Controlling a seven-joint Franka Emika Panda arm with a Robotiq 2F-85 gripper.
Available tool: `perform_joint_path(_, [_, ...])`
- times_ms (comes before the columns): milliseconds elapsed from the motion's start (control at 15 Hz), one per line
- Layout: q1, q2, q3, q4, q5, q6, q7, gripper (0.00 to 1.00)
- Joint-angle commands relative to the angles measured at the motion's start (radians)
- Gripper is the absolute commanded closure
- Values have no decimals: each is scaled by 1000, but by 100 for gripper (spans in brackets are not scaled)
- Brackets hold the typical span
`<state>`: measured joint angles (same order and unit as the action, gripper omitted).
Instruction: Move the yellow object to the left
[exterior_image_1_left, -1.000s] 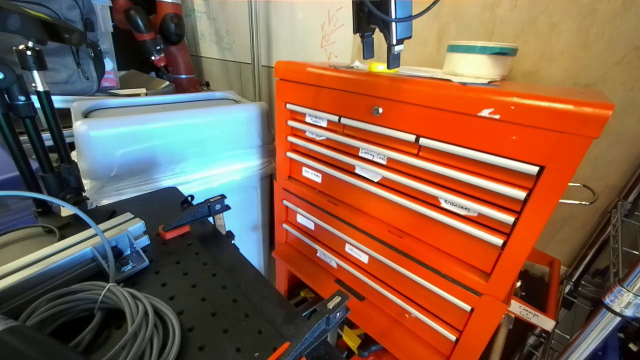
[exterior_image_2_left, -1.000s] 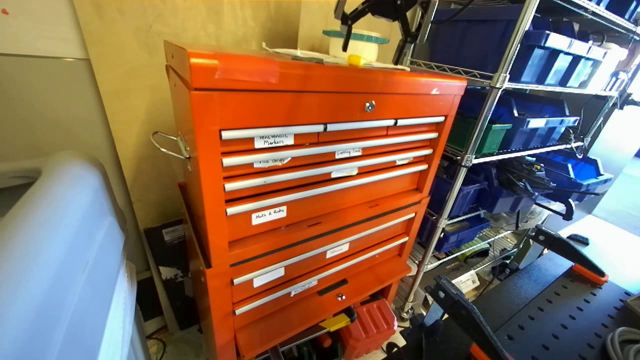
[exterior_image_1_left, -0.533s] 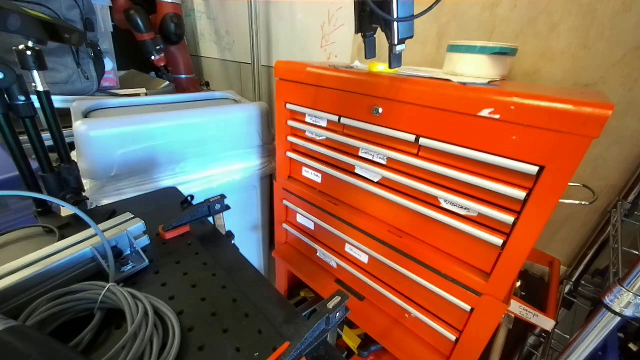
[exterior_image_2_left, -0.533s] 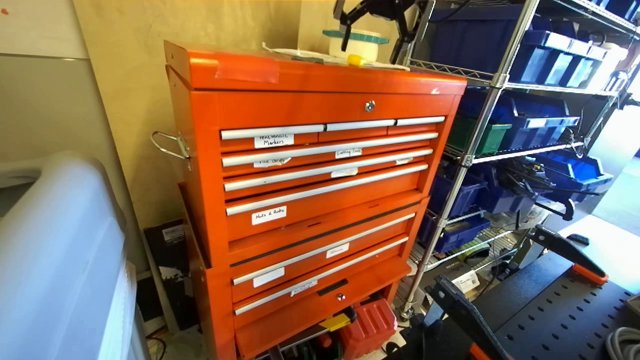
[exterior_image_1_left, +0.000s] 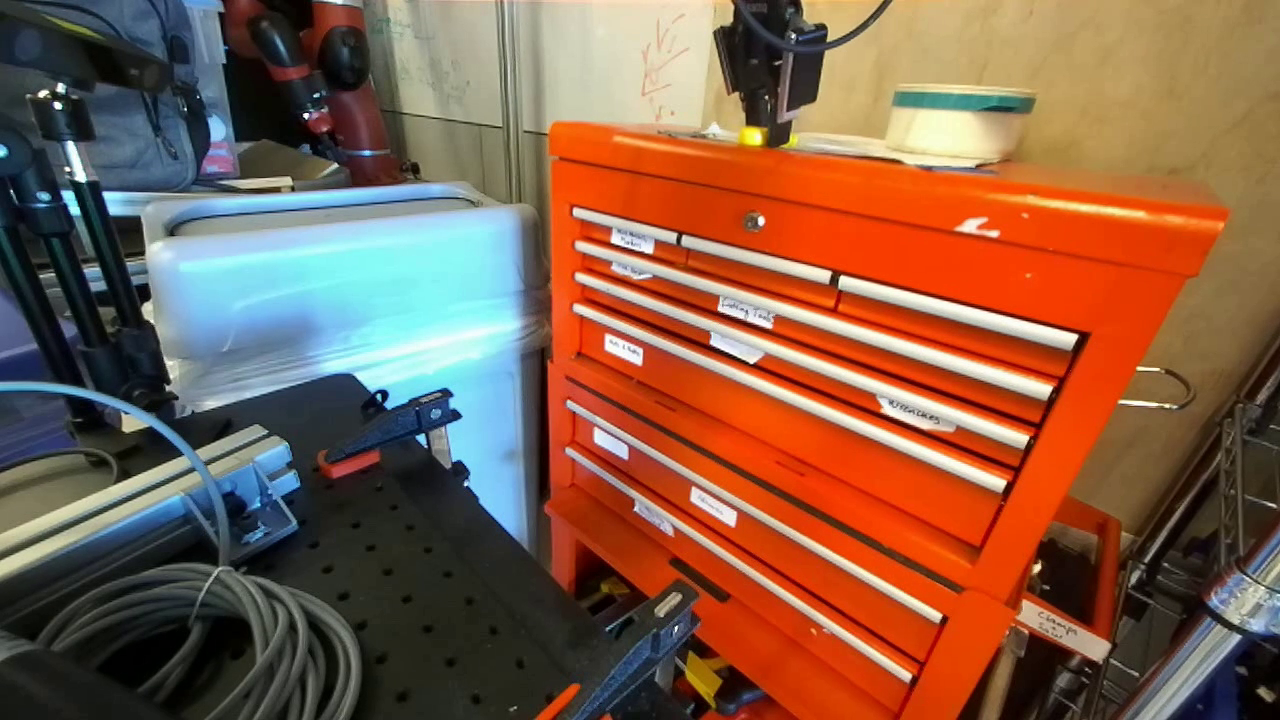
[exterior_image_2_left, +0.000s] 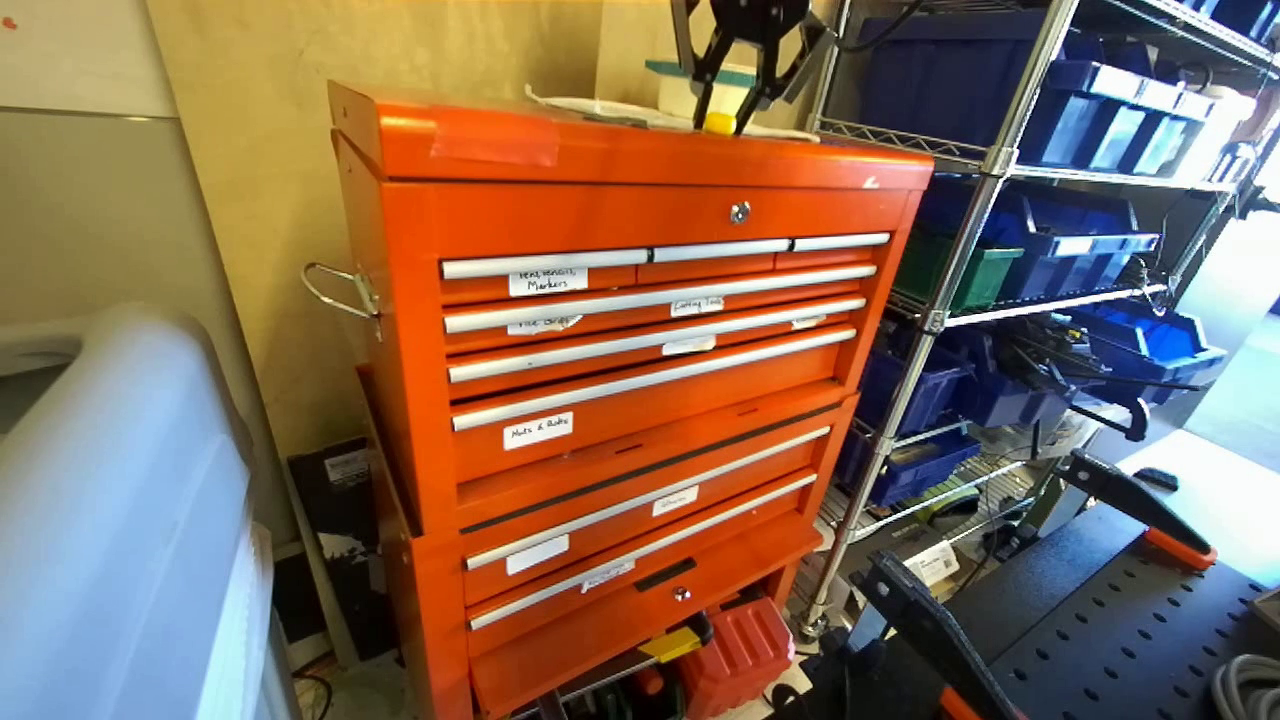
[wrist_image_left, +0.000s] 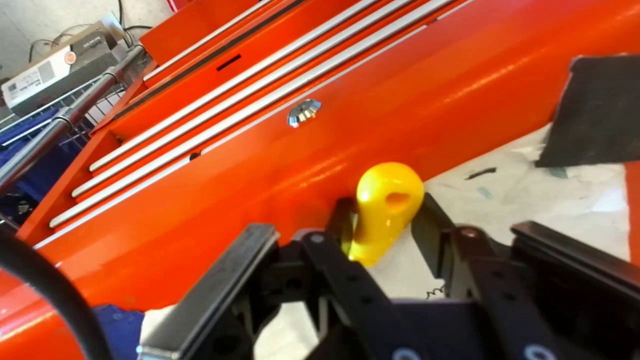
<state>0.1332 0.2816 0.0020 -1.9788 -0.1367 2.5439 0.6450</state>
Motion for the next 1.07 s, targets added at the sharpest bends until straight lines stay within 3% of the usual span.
perform_joint_path(0, [30,30,-24,10,-36,-33,9,93])
perform_joint_path(467, [34,-14,3,67,1,-52,-22,92])
perform_joint_path(1000, [157,43,57,213,0,-38,102,92])
